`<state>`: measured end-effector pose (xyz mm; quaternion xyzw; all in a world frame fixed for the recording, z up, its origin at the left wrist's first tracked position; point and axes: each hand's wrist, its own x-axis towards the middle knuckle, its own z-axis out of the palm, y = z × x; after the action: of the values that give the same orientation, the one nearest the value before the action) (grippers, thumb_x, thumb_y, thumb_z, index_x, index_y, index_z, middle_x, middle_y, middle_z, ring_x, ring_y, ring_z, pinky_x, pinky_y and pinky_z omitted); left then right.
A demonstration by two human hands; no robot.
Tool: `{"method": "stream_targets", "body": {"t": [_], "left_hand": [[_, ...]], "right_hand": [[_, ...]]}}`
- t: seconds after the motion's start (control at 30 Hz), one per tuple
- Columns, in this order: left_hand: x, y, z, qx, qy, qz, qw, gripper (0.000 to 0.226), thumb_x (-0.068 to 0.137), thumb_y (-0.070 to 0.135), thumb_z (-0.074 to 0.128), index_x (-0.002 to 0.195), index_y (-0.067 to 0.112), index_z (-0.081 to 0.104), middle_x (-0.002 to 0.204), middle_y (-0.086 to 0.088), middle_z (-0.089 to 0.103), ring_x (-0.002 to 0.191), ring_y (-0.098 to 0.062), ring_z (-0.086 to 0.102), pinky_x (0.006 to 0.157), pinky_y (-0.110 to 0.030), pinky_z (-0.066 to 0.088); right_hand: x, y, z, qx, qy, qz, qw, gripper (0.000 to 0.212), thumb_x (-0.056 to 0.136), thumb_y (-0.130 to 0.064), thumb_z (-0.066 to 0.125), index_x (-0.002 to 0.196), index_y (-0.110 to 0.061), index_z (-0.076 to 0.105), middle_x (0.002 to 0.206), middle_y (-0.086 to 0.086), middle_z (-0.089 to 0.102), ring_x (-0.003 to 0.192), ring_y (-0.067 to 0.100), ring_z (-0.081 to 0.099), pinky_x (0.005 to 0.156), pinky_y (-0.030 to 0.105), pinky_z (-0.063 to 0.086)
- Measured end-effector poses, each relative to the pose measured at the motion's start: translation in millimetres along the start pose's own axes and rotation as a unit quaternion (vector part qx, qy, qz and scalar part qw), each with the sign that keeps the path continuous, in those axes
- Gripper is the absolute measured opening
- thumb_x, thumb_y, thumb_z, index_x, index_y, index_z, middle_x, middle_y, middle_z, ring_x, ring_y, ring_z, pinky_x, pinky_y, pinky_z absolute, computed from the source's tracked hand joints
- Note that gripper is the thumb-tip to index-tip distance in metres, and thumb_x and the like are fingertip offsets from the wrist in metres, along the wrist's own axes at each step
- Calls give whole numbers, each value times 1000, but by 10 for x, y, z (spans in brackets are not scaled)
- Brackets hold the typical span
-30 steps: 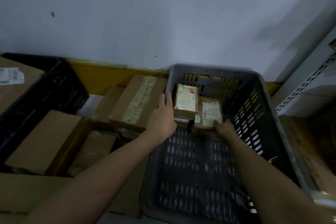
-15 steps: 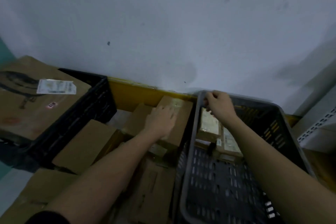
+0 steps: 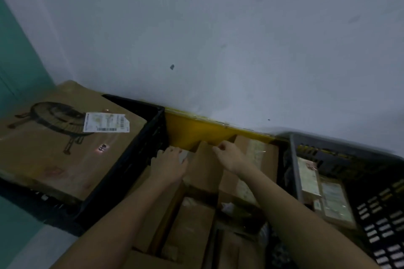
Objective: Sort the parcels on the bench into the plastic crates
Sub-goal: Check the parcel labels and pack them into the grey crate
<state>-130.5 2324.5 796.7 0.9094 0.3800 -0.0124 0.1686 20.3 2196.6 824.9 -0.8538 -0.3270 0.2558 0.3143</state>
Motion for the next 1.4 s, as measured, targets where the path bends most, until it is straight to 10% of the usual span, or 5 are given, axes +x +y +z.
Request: {"method": "stream_targets", "body": {"t": [0.13, 0.3, 0.5, 0.97, 1.4], "left_hand": [[387, -180, 178, -48, -36, 14, 998, 56, 100, 47, 44, 148, 19, 40, 146, -7, 47, 127, -32, 47, 98, -41, 44], [821, -237, 502, -134, -109, -6, 985, 61, 98, 38, 54, 151, 15, 35, 148, -7, 48, 125, -29, 53, 95, -37, 49], [1041, -284, 892, -124, -150, -43, 980, 48, 98, 31, 56, 143, 19, 43, 122, -5, 62, 95, -24, 63, 81, -44, 58], [1180, -212, 851, -129, -153, -52, 978, 14, 96, 12, 48, 92, 13, 62, 82, -5, 60, 70, -21, 58, 57, -32, 42], [995, 77, 172, -242, -16, -79, 967, 44, 96, 26, 50, 137, 10, 54, 138, -11, 52, 117, -34, 55, 94, -40, 49]], "right_hand": [[335, 64, 445, 20, -28, 79, 996, 52, 103, -42, 44, 140, -5, 41, 117, 10, 57, 86, 19, 56, 61, 26, 44], [517, 182, 1032, 29, -13, 175, 984, 61, 102, -34, 46, 152, -5, 25, 153, 18, 28, 133, 39, 41, 107, 48, 43], [560, 388, 1476, 25, 82, 249, 965, 59, 101, -19, 49, 149, -3, 20, 160, 19, 14, 145, 39, 25, 114, 48, 34], [552, 383, 1471, 208, 241, 252, 914, 64, 97, -9, 54, 153, -19, 25, 141, 9, 53, 128, 31, 53, 102, 52, 50], [397, -41, 848, 255, 273, 166, 912, 46, 99, -36, 47, 143, -25, 38, 135, 8, 49, 122, 28, 46, 105, 50, 42]]}}
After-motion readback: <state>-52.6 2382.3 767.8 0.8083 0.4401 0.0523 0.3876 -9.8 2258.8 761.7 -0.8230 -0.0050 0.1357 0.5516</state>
